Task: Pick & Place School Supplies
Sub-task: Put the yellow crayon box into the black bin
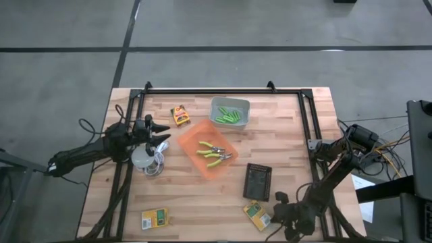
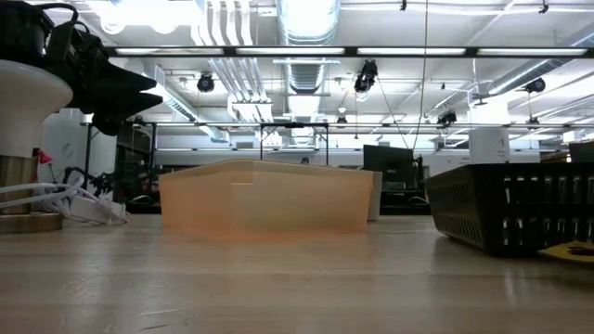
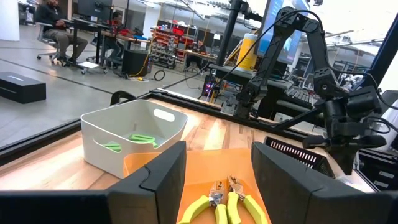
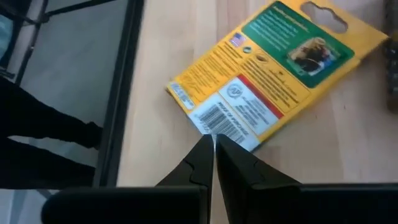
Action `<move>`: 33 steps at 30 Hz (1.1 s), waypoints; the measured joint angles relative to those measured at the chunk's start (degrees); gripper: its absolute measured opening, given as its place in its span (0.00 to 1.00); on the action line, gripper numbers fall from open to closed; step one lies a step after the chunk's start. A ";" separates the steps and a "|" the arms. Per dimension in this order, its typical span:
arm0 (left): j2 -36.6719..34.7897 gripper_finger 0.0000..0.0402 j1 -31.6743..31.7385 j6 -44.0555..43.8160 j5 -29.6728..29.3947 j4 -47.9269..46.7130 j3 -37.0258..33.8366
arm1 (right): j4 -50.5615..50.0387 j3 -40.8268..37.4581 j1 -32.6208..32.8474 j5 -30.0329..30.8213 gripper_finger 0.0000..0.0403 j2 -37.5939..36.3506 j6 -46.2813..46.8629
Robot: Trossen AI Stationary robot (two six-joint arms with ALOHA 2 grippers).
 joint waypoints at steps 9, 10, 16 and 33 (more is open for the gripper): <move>0.00 0.47 0.00 0.00 0.00 0.00 0.00 | -10.91 0.00 -0.38 4.63 0.04 0.00 11.34; 0.01 0.47 0.02 0.00 0.00 0.00 0.00 | -11.51 0.00 -0.51 4.61 0.04 0.11 11.78; 0.01 0.47 0.01 0.00 -0.02 0.03 0.00 | -5.12 0.08 -1.55 5.61 0.04 3.33 11.71; 0.02 0.47 0.00 0.00 0.00 0.13 0.00 | 1.17 4.80 -6.99 5.30 0.04 7.25 0.51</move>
